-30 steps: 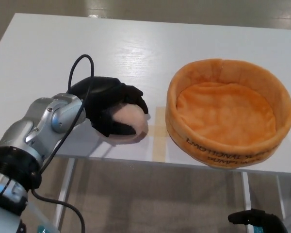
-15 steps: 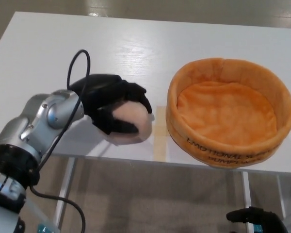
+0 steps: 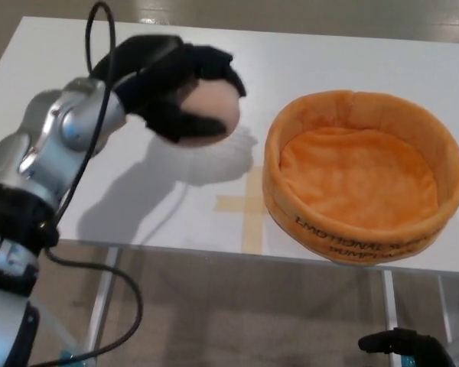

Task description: Use the left hand to pick up the pink round toy on the left and place it inside the orange plate on the desk.

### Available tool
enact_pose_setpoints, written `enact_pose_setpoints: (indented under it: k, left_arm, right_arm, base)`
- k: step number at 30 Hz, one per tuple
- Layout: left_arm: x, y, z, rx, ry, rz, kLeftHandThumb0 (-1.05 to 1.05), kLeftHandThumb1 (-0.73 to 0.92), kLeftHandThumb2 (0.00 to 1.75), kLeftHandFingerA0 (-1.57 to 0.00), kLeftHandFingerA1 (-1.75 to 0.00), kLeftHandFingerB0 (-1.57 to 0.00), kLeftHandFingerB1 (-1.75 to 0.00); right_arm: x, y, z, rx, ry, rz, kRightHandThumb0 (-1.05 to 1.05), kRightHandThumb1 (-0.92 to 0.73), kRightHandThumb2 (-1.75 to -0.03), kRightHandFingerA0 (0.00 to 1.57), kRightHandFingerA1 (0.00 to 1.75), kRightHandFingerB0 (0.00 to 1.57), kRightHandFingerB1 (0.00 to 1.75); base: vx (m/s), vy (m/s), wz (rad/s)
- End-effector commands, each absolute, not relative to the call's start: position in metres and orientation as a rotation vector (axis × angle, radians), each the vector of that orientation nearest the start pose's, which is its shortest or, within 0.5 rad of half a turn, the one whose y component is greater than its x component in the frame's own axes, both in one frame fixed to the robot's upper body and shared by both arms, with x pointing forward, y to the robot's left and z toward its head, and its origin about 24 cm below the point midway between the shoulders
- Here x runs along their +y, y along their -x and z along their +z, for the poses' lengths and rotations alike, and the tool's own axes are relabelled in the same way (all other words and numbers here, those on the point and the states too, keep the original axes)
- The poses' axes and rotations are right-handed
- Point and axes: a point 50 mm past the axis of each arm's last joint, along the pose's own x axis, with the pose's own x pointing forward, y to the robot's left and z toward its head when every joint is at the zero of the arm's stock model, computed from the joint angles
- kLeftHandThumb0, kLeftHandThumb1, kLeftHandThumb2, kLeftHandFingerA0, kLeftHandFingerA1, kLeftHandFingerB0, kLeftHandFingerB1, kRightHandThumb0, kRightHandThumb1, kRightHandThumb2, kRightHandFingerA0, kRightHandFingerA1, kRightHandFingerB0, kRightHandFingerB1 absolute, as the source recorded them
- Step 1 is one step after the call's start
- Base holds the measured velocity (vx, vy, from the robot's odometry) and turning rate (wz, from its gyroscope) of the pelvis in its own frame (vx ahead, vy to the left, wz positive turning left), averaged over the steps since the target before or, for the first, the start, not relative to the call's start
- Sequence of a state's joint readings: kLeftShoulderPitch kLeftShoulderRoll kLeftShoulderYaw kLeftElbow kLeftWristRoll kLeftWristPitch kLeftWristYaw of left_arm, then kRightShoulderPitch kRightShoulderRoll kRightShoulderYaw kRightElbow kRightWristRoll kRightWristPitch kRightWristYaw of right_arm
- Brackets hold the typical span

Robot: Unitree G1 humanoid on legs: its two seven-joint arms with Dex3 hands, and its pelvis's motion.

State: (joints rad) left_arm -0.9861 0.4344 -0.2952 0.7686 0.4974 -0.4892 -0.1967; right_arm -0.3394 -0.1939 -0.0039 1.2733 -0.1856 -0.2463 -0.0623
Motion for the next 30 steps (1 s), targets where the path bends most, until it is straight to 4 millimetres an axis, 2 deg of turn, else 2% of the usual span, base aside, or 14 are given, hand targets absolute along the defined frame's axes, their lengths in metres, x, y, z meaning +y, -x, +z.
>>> enact_pose_setpoints:
  k: [1, 6, 7, 9, 13, 14, 15, 16, 17, 21, 27, 28, 29, 30]
  left_arm:
    - [0.103, -0.386, 0.228, -0.66, -1.112, -0.466, -0.22, 0.79, 0.73, -0.84, -1.57, -0.87, -0.76]
    - [0.068, -0.384, 0.248, -0.723, -1.126, -0.521, -0.23, 0.74, 0.65, -0.75, -1.53, -0.81, -0.83]
    - [0.058, -0.383, 0.25, -0.731, -1.121, -0.536, -0.2, 0.76, 0.62, -0.86, -1.47, -0.89, -0.64]
    - [0.043, -0.38, 0.252, -0.744, -1.115, -0.555, -0.2, 0.76, 0.62, -0.86, -1.47, -0.89, -0.64]
    - [0.017, -0.378, 0.243, -0.756, -1.083, -0.598, -0.15, 0.75, 0.7, -0.84, -1.52, -0.88, -0.83]
    - [0.012, -0.378, 0.242, -0.751, -1.085, -0.607, -0.15, 0.75, 0.7, -0.84, -1.52, -0.88, -0.83]
    - [0.005, -0.377, 0.24, -0.737, -1.084, -0.618, -0.14, 0.75, 0.66, -0.79, -1.55, -0.83, -0.92]
    - [0.001, -0.377, 0.238, -0.728, -1.084, -0.625, -0.14, 0.75, 0.66, -0.79, -1.55, -0.83, -0.92]
    - [-0.002, -0.377, 0.237, -0.723, -1.085, -0.629, -0.14, 0.76, 0.65, -0.83, -1.42, -0.87, -0.68]
    - [-0.009, -0.376, 0.233, -0.728, -1.074, -0.635, -0.13, 0.75, 0.65, -0.89, -1.38, -0.91, -0.68]
    - [-0.024, -0.377, 0.215, -0.653, -1.101, -0.684, -0.15, 0.69, 0.79, -0.86, -1.52, -0.87, -0.96]
    - [-0.025, -0.377, 0.21, -0.63, -1.12, -0.697, -0.16, 0.69, 0.66, -0.95, -1.34, -0.88, -0.61]
    - [-0.025, -0.378, 0.207, -0.614, -1.134, -0.706, -0.16, 0.69, 0.66, -0.95, -1.34, -0.88, -0.61]
    - [-0.025, -0.379, 0.203, -0.573, -1.142, -0.723, -0.2, 0.64, 0.59, -0.87, -1.23, -0.67, -0.42]
  right_arm:
    - [-0.212, -0.225, -0.108, 0.72, 0.393, 0.008, -0.24, -0.46, -0.85, 0.77, 0.9, 0.64, 0.78]
    - [-0.207, -0.226, -0.109, 0.718, 0.375, 0.007, -0.2, -0.46, -0.85, 0.76, 0.9, 0.65, 0.79]
    - [-0.207, -0.226, -0.109, 0.718, 0.372, 0.008, -0.13, -0.61, -0.61, 0.72, 0.93, 0.68, 0.79]
    - [-0.208, -0.226, -0.109, 0.718, 0.367, 0.01, -0.13, -0.61, -0.61, 0.72, 0.93, 0.68, 0.79]
    - [-0.202, -0.22, -0.113, 0.729, 0.355, 0.02, -0.13, -0.6, -0.61, 0.74, 0.97, 0.69, 0.81]
    - [-0.202, -0.219, -0.113, 0.729, 0.351, 0.021, -0.13, -0.6, -0.61, 0.74, 0.97, 0.69, 0.81]
    - [-0.201, -0.219, -0.114, 0.729, 0.351, 0.022, -0.2, -0.47, -0.85, 0.77, 0.91, 0.67, 0.8]
    - [-0.2, -0.218, -0.114, 0.729, 0.352, 0.023, -0.2, -0.47, -0.85, 0.77, 0.91, 0.67, 0.8]
    - [-0.2, -0.218, -0.114, 0.729, 0.349, 0.022, -0.13, -0.61, -0.61, 0.74, 0.97, 0.69, 0.81]
    - [-0.199, -0.218, -0.114, 0.728, 0.339, 0.021, -0.11, -0.61, -0.62, 0.74, 0.95, 0.66, 0.8]
    - [-0.196, -0.218, -0.115, 0.726, 0.34, 0.026, -0.12, -0.62, -0.62, 0.74, 0.95, 0.66, 0.79]
    - [-0.196, -0.218, -0.115, 0.725, 0.336, 0.027, -0.12, -0.61, -0.63, 0.75, 0.97, 0.65, 0.79]
    - [-0.195, -0.218, -0.115, 0.725, 0.333, 0.027, -0.12, -0.61, -0.63, 0.75, 0.97, 0.65, 0.79]
    - [-0.195, -0.219, -0.115, 0.728, 0.328, 0.023, -0.13, -0.62, -0.61, 0.75, 0.99, 0.67, 0.8]
  base:
    - [0.0, 0.0, 0.0]
    - [0.0, 0.0, 0.0]
    - [0.0, 0.0, 0.0]
    - [0.0, 0.0, 0.0]
    - [0.0, 0.0, 0.0]
    - [0.0, 0.0, 0.0]
    - [0.0, 0.0, 0.0]
    - [0.0, 0.0, 0.0]
    - [0.0, 0.0, 0.0]
    - [0.0, 0.0, 0.0]
    - [0.0, 0.0, 0.0]
    - [0.0, 0.0, 0.0]
    - [0.0, 0.0, 0.0]
    - [0.0, 0.0, 0.0]
